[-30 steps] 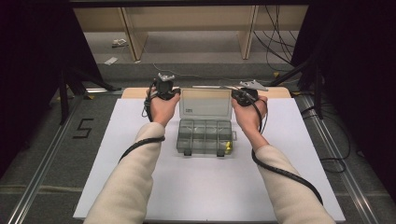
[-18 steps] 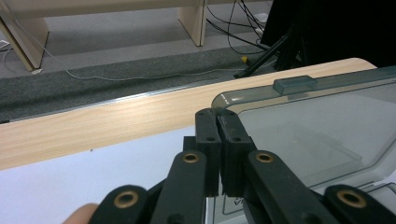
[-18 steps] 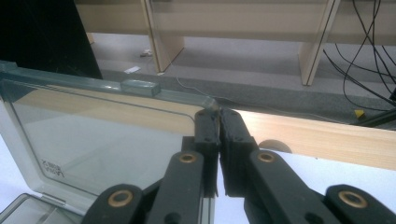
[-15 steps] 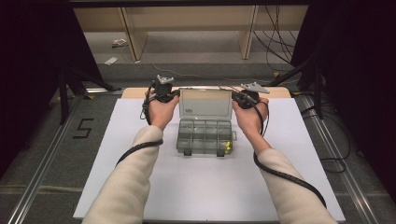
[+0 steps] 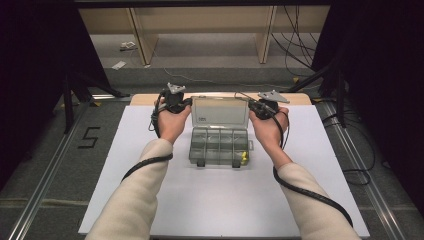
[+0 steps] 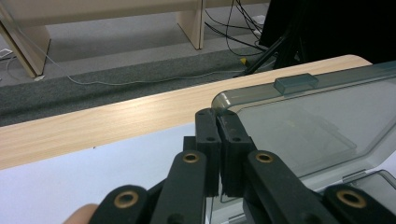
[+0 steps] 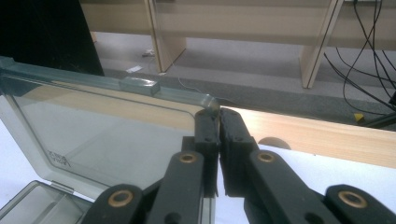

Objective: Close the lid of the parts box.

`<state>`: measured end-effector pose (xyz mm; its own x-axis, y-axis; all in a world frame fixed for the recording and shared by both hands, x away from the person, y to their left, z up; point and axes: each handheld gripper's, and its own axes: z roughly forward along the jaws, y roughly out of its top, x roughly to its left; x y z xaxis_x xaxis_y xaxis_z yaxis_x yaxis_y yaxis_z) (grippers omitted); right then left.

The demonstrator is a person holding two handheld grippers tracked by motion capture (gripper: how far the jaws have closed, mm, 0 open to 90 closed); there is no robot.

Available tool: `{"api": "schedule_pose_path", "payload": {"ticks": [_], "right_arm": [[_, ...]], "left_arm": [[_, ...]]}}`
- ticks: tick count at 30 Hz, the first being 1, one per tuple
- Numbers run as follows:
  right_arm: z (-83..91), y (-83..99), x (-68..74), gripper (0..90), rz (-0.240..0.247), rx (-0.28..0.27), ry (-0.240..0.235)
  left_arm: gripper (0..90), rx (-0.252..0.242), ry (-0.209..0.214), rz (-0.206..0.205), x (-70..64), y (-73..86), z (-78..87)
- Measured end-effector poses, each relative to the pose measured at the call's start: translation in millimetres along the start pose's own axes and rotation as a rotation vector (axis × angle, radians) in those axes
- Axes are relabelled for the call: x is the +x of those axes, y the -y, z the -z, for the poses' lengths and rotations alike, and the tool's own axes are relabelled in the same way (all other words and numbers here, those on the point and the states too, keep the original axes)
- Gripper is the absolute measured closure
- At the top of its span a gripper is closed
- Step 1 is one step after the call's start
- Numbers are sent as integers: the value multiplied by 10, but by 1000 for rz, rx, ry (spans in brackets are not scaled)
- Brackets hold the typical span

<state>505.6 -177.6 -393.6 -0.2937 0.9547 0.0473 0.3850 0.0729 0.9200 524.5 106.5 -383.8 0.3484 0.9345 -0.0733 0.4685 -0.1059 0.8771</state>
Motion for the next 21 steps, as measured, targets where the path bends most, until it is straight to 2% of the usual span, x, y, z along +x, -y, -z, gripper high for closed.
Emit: {"api": "schedule_pose_path", "payload": {"ticks": [21], "right_arm": [[124, 69, 34, 874, 16, -14, -11]], "left_arm": [[876, -14, 12, -38, -24, 80, 122]]}}
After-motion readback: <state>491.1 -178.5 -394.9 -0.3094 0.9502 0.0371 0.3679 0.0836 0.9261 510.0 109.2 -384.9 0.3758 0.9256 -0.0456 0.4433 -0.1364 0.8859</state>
